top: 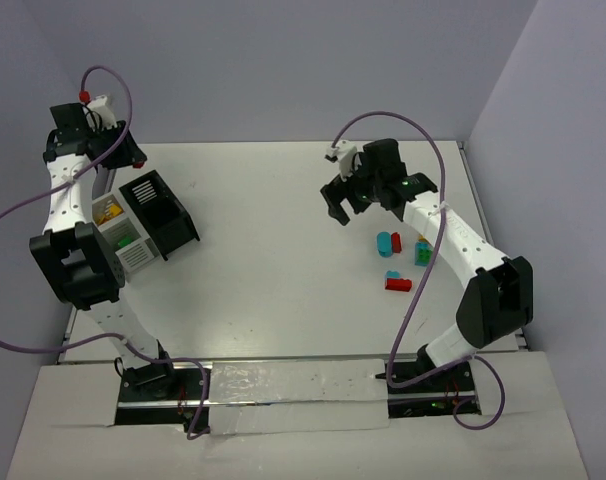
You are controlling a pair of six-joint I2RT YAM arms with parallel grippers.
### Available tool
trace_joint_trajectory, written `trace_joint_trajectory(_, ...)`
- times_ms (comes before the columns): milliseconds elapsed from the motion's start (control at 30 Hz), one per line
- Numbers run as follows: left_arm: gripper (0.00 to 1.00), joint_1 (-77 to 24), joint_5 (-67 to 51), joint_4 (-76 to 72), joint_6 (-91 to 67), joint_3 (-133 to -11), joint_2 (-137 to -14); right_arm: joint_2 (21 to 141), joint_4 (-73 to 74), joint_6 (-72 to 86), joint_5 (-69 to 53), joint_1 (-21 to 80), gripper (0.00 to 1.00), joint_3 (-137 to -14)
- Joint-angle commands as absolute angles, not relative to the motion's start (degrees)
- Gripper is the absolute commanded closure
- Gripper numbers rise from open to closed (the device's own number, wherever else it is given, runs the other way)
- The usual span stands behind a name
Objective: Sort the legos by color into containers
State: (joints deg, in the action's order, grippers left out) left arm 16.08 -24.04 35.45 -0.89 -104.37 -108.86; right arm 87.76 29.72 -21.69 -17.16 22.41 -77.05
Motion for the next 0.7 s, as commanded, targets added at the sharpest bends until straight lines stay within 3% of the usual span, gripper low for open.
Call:
trace_joint_trajectory(0,1.0,16.0,-18.82,36.76,4.76,-102.3,-106.97,83.4,34.12,-23.21,-18.81,20.35,0.0,-74.87)
trace_joint_trajectory(300,0.94,15.55,-19.56,37.58,5.46,-97.97,-105.44,85.02,36.78,-23.4,-17.48,16.12,0.0,-74.38)
trace_joint_trajectory(533,0.58,15.27,-18.46,36.72,5.36,-95.4,-104.79,85.69,36.99,-19.66,-14.8,14.31,0.0,-73.51)
trace_joint_trajectory(667,0.49,15.11,-17.93,36.74,5.19,-96.86,-105.12,85.51,36.56,-18.54,-13.27,13.71,0.0,-71.97)
